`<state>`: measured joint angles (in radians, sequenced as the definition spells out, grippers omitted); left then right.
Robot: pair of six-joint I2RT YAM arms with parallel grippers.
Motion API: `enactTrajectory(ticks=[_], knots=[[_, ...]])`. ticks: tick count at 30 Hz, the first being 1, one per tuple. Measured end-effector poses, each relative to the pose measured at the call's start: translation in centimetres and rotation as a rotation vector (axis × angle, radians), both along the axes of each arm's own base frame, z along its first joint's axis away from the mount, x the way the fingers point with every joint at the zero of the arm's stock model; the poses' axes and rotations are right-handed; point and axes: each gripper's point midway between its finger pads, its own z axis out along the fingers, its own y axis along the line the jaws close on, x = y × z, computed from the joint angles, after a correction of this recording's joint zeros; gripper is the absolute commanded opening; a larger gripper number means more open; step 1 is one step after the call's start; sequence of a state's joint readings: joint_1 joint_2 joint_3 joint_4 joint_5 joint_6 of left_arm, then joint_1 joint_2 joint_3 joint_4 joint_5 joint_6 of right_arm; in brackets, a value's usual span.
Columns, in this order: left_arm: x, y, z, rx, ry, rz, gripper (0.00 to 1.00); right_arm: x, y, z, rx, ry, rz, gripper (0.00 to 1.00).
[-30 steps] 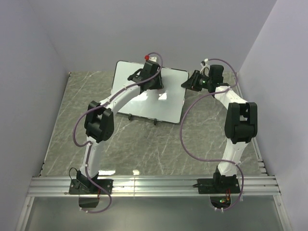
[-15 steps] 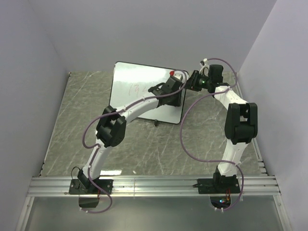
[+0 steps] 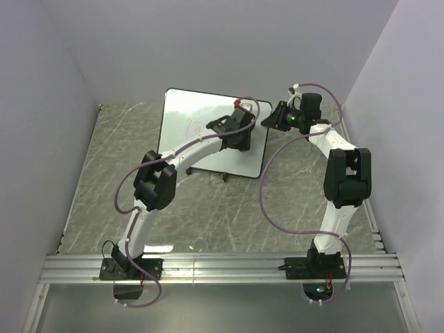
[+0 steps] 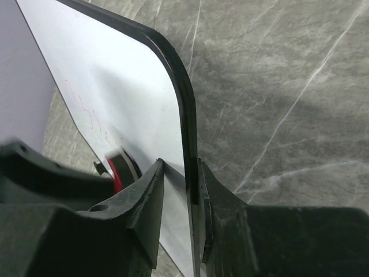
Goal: Erase the whiteboard
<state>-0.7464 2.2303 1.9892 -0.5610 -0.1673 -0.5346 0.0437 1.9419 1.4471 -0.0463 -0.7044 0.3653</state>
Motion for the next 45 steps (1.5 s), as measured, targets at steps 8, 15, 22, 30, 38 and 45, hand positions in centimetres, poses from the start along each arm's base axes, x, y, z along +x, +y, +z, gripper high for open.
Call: enactTrajectory(ticks=[8,15,22,30,38,45], knots=[[6.4,3.3,4.2,0.002,-0.149,0.137,0.00,-0.3,0.3,-0.2,-0.019,0.018,-0.011,0.00],[6.6,3.4,4.0,-0.013,-0.179,0.147,0.00,-0.7,0.1,-0.7,-0.032,0.067,-0.033,0.00],[6.5,4.1,4.3,-0.031,-0.214,0.165,0.00,-0.8,0.5,-0.1,-0.052,0.063,-0.013,0.00],[8.3,11.4,3.6,-0.035,-0.182,0.271,0.00,-0.7,0.6,0.0,-0.053,0.064,-0.017,0.00],[8.2,12.8,3.2,-0.019,-0.206,0.296,0.00,-0.9,0.6,-0.1,-0.056,0.081,-0.021,0.00],[4.5,8.5,2.2,-0.021,-0.162,0.206,0.00,-1.1,0.4,-0.3,-0.075,0.080,-0.011,0.00]])
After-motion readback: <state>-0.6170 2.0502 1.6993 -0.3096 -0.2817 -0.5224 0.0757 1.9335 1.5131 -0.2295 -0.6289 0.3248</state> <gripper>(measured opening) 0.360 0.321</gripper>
